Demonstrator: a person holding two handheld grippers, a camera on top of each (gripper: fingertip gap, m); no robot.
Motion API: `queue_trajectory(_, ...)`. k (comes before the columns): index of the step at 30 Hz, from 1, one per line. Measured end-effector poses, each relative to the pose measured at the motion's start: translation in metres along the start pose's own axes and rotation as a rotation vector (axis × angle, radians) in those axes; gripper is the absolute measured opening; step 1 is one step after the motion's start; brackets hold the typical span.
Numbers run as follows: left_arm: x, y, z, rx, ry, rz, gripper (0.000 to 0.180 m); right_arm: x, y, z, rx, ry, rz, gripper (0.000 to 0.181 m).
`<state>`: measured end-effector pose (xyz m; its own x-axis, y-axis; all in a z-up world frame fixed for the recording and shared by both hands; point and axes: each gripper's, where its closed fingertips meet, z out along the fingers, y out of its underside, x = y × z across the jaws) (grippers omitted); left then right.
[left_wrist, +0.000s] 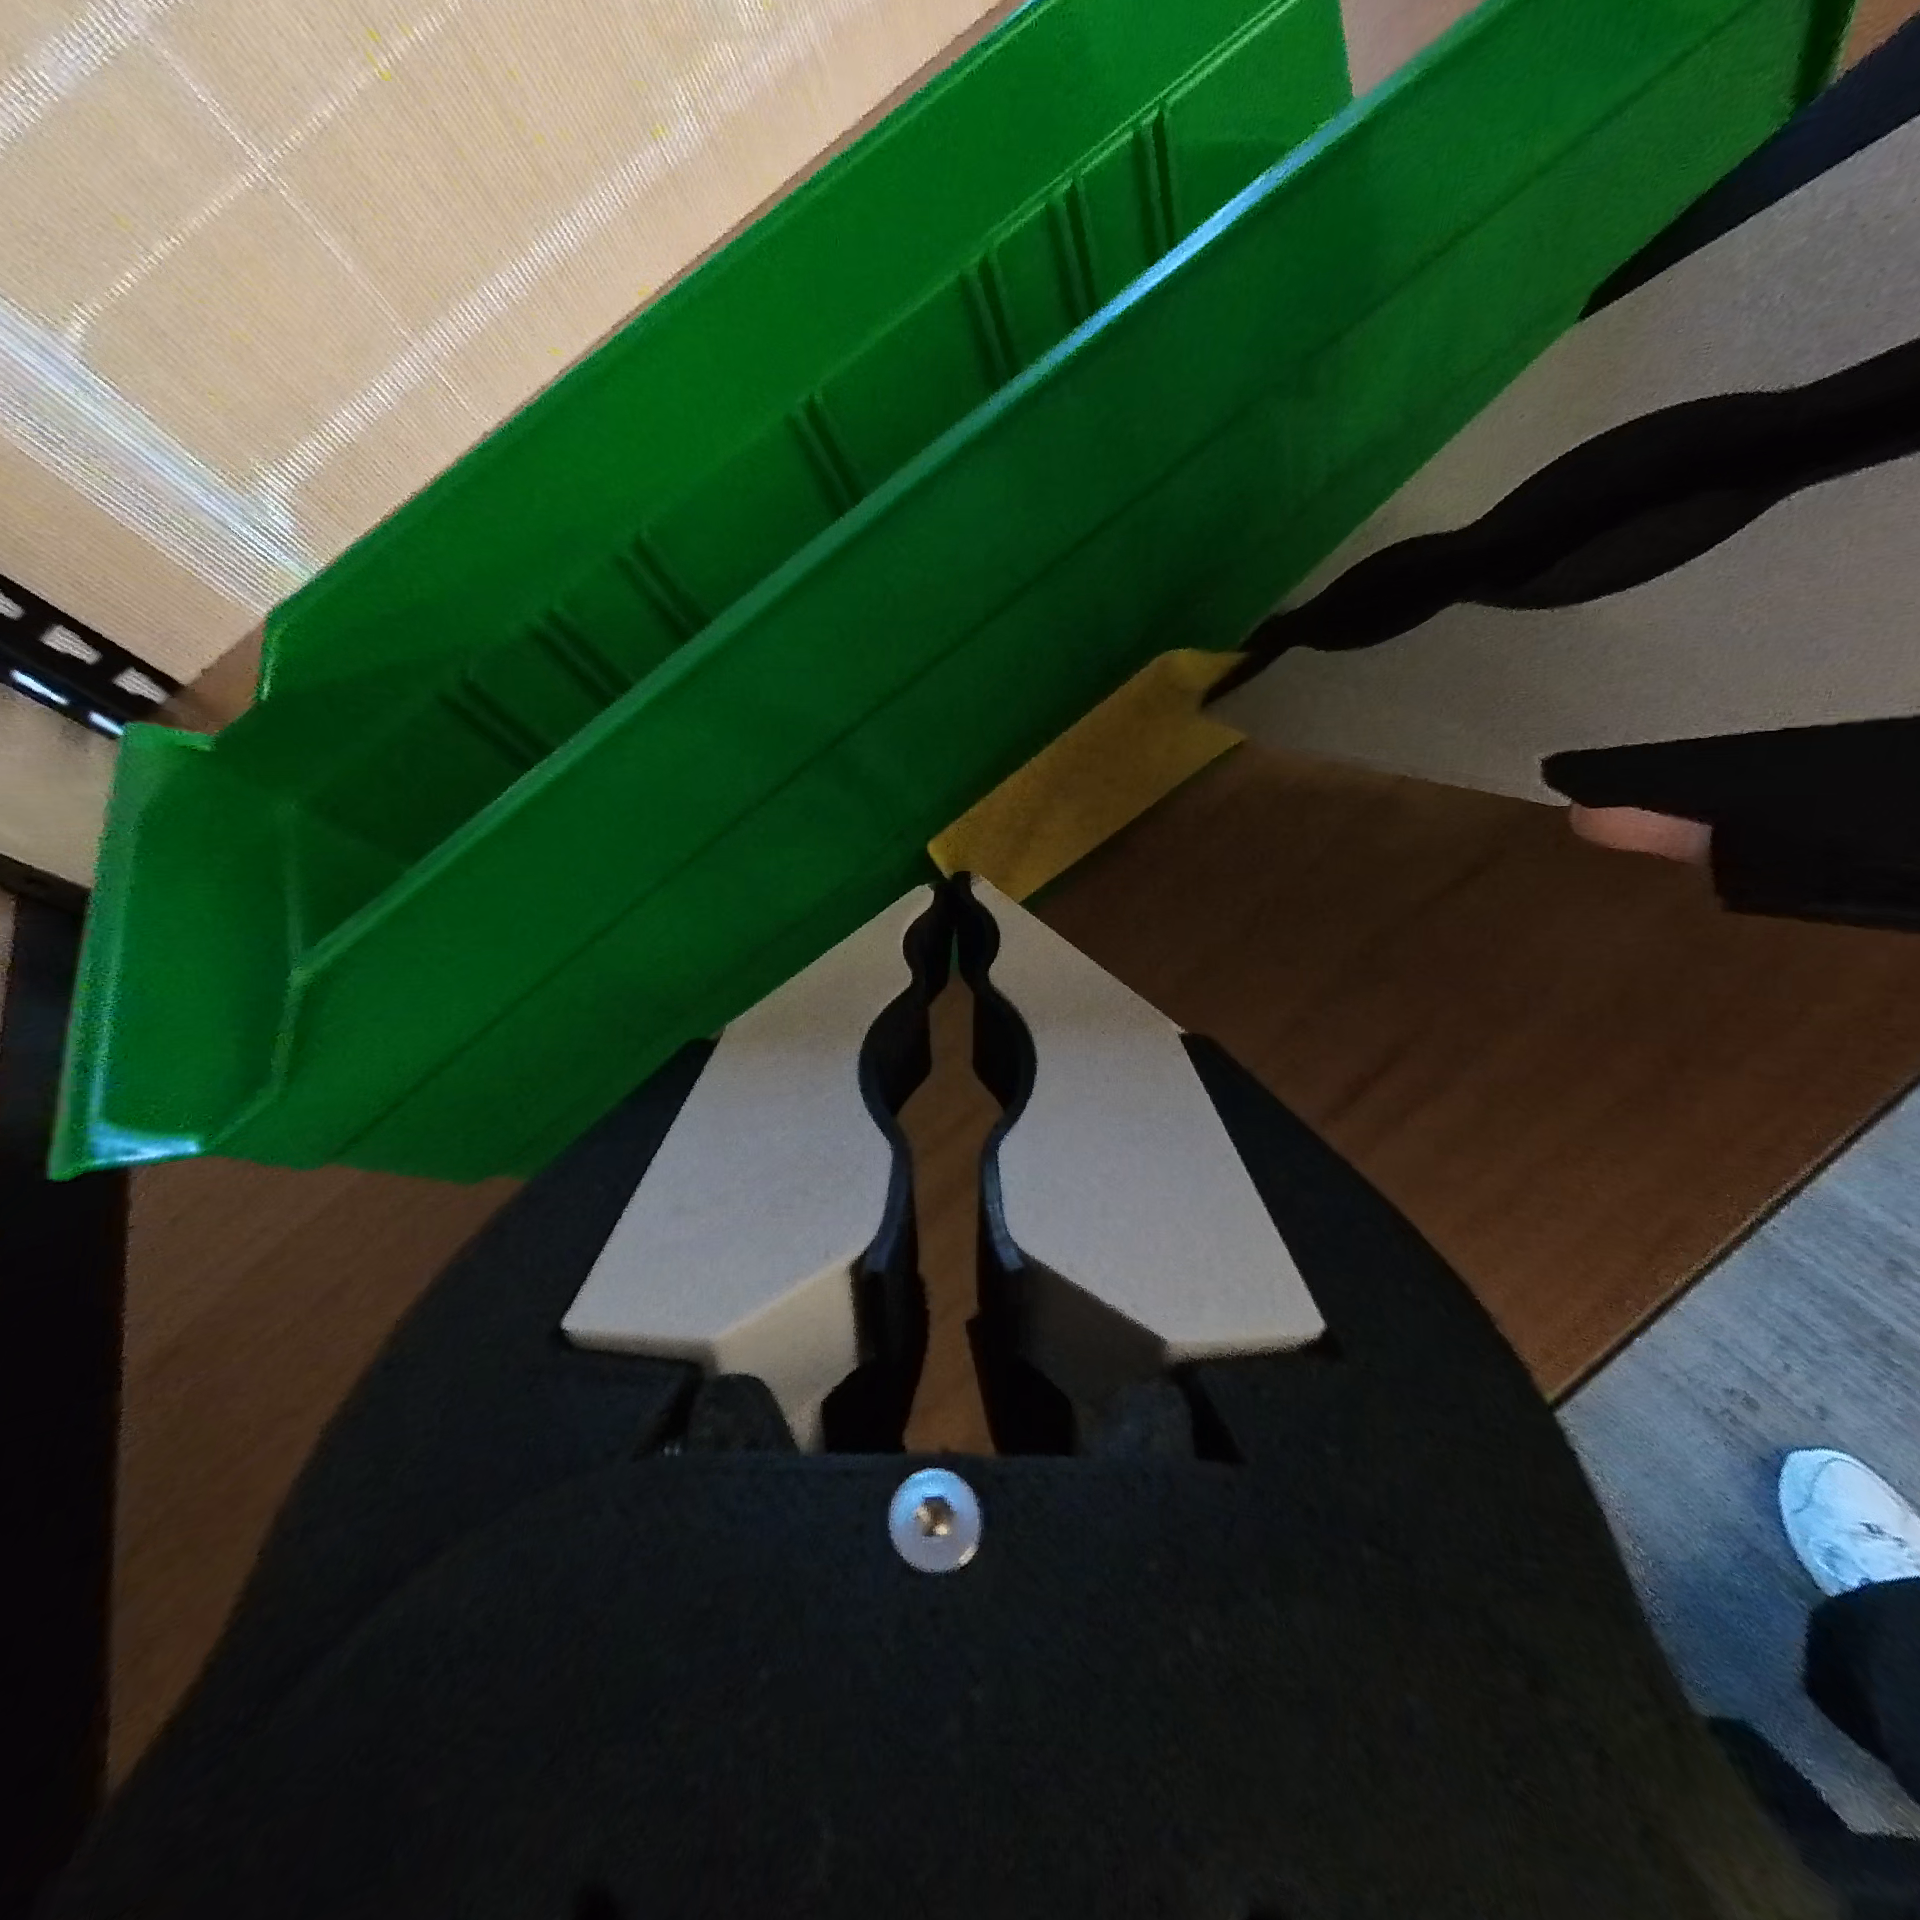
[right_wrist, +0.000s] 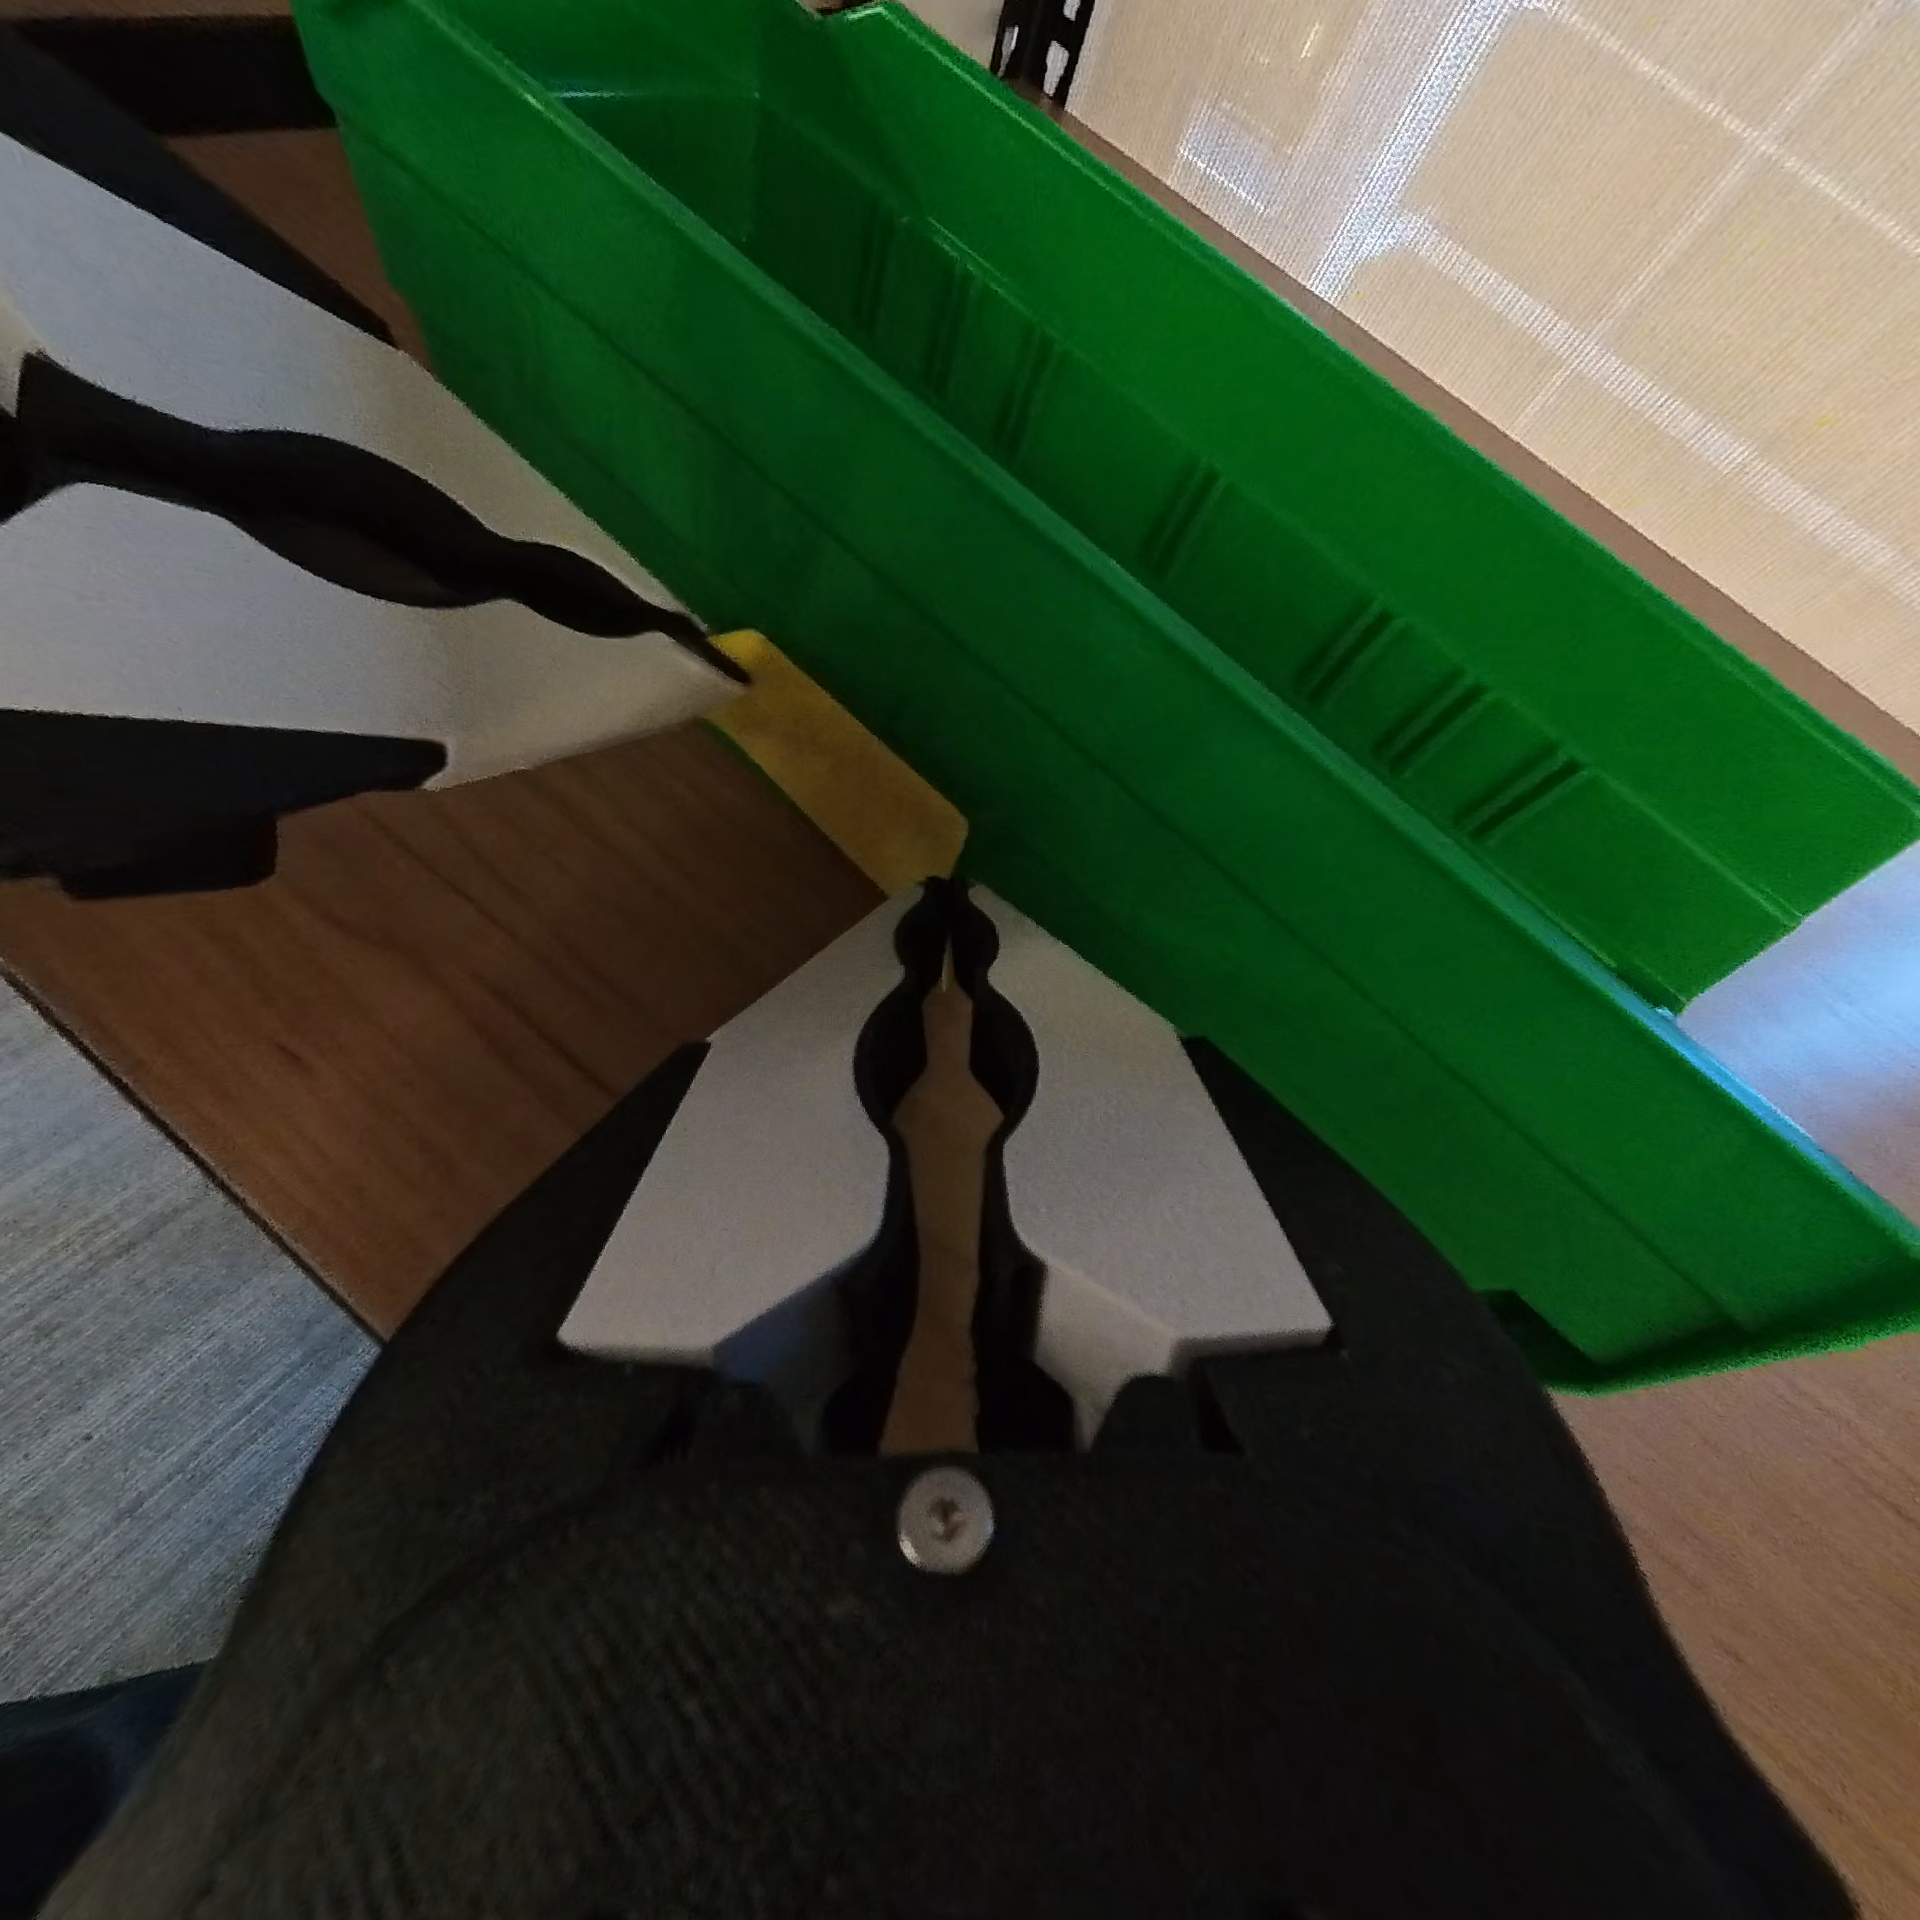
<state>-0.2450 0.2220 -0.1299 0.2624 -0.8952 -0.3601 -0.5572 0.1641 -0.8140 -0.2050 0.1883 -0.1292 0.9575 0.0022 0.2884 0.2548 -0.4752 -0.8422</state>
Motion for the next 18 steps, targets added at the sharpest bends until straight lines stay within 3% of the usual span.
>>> queue_trajectory(18, -0.006, -0.002, 0.008, -0.014, -0.108, 0.077, 0.000, 0.018, 0.003, 0.000, -0.017, 0.118, -0.035, 0.001)
